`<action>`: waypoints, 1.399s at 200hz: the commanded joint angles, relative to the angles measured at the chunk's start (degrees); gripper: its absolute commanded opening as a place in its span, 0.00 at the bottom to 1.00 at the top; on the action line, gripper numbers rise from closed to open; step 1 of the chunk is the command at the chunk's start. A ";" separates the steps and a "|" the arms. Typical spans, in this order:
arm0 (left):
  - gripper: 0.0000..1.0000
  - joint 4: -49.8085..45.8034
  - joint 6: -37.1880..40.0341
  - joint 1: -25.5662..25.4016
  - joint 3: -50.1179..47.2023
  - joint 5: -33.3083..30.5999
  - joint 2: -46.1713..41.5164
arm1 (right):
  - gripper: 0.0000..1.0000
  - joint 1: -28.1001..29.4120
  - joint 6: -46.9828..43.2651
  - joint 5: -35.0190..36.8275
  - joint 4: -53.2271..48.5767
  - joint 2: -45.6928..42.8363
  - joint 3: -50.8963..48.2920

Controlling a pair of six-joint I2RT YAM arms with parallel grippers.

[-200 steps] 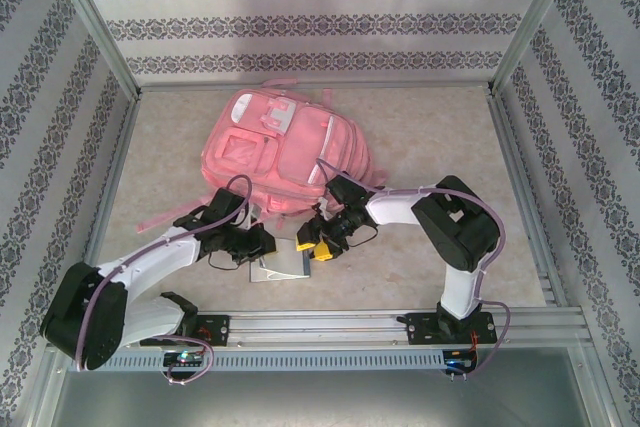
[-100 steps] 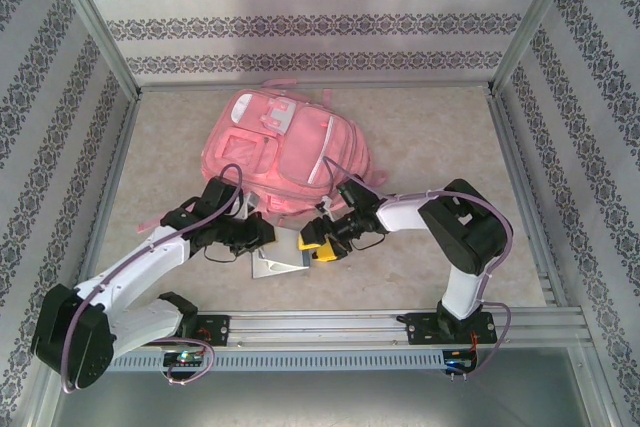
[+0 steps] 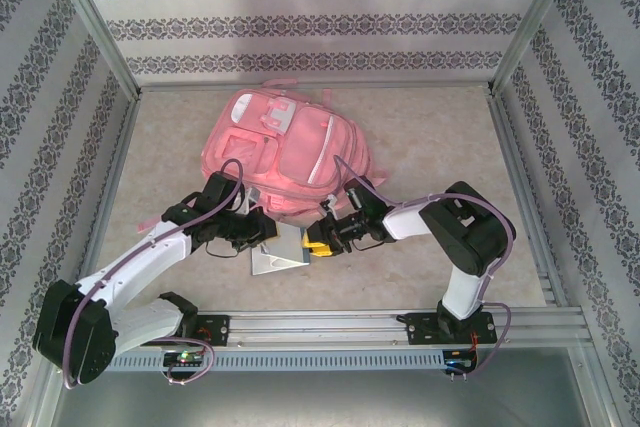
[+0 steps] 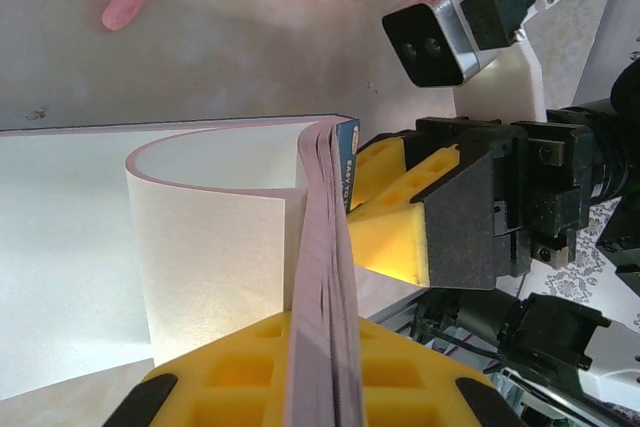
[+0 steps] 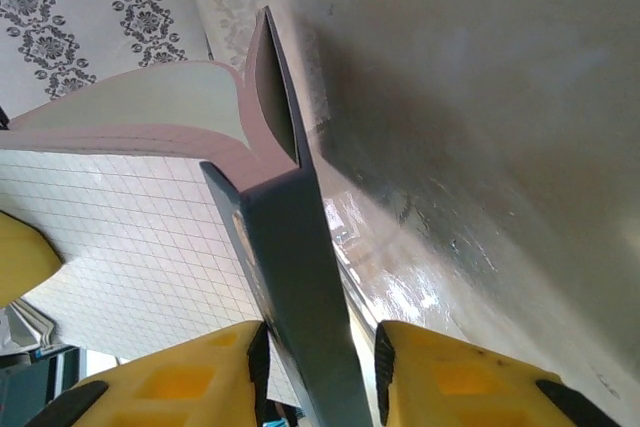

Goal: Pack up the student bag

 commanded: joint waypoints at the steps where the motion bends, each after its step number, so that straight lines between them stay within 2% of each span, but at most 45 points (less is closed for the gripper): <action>1: 0.09 0.96 -0.08 0.24 2.12 1.26 -0.03 | 0.34 -0.41 2.43 0.48 3.81 -1.51 -0.94; 14: 0.08 1.31 -0.08 0.24 2.32 1.35 0.08 | 0.35 -0.45 3.20 -0.02 5.17 -1.64 -1.26; 42: 0.08 3.16 -1.21 0.19 2.27 2.22 -0.35 | 0.46 0.03 5.70 -1.89 9.64 -1.19 -1.66; 71: 0.08 5.37 -2.76 0.23 2.16 3.10 -1.31 | 0.47 0.37 8.25 -1.93 14.88 -1.20 -2.27; 106: 0.08 3.82 -1.96 0.30 2.02 2.50 -1.81 | 0.30 -0.32 8.95 -0.63 16.48 -2.86 -2.89; 127: 0.13 1.74 -1.19 0.37 1.93 1.08 -1.51 | 0.18 -0.94 8.80 0.15 15.58 -3.90 -3.13; 139: 0.19 0.15 -0.42 0.59 2.07 0.06 -1.20 | 0.13 -1.48 8.24 1.06 14.20 -4.84 -3.45; 164: 0.51 -6.02 2.71 2.02 3.84 -3.70 -0.97 | 0.07 -3.16 4.53 3.82 7.48 -8.19 -4.12; 190: 0.67 -12.60 4.64 4.23 4.91 -8.81 -0.83 | 0.07 -4.92 0.20 6.33 -0.59 -12.32 -4.06; 219: 0.75 -12.71 3.72 5.85 3.44 -8.86 0.16 | 0.06 -5.26 -1.44 7.81 -6.46 -16.20 -2.23; 261: 0.79 -1.48 -0.40 5.93 2.93 0.53 3.03 | 0.03 -5.16 -0.64 6.20 -10.52 -21.75 3.37; 280: 0.79 0.19 -0.19 5.98 4.86 2.79 4.68 | 0.02 -5.50 0.55 5.14 -11.25 -24.00 6.17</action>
